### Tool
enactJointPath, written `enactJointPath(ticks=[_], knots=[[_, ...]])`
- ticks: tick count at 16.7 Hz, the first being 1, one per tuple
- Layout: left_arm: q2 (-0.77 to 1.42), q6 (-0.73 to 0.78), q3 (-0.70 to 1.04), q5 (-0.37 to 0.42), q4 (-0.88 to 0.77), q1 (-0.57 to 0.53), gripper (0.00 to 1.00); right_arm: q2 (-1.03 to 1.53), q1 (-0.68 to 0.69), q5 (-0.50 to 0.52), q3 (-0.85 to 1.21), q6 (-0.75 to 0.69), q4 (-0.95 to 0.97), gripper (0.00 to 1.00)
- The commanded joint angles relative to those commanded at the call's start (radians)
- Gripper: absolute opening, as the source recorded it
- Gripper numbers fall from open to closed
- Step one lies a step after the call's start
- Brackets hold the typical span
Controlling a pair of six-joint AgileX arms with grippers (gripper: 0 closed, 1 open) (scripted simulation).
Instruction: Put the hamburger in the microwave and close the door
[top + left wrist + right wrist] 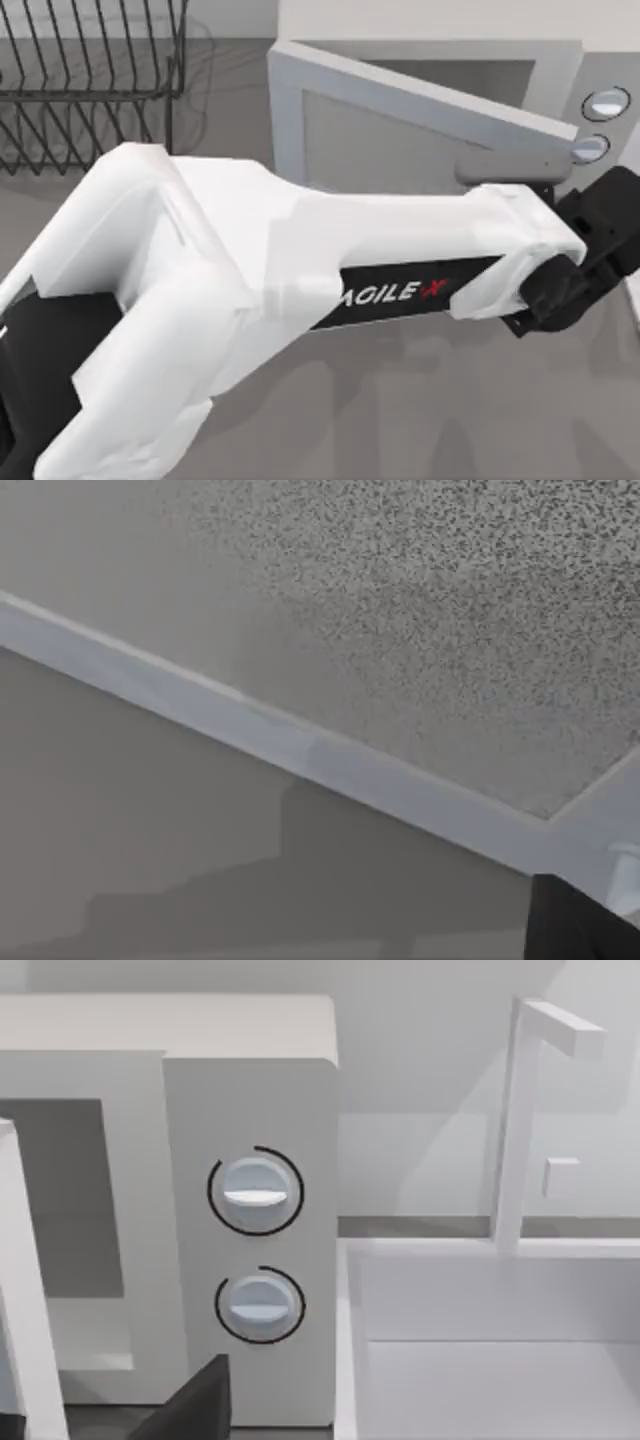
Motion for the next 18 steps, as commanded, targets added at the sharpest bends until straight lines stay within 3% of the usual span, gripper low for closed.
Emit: enactJointPath(ticks=[4, 10, 18], knots=[[0.055, 0.078, 0.081, 0.032, 0.028, 0.068, 0.0, 0.0, 0.0, 0.0, 0.0, 0.0, 0.0, 1.0], [0.066, 0.083, 0.093, 0.032, 0.018, 0.073, 0.0, 0.0, 0.0, 0.0, 0.0, 0.0, 0.0, 1.0], [0.23, 0.157, 0.357, 0.079, -0.04, 0.139, 0.0, 0.0, 0.0, 0.0, 0.0, 0.0, 0.0, 1.0]])
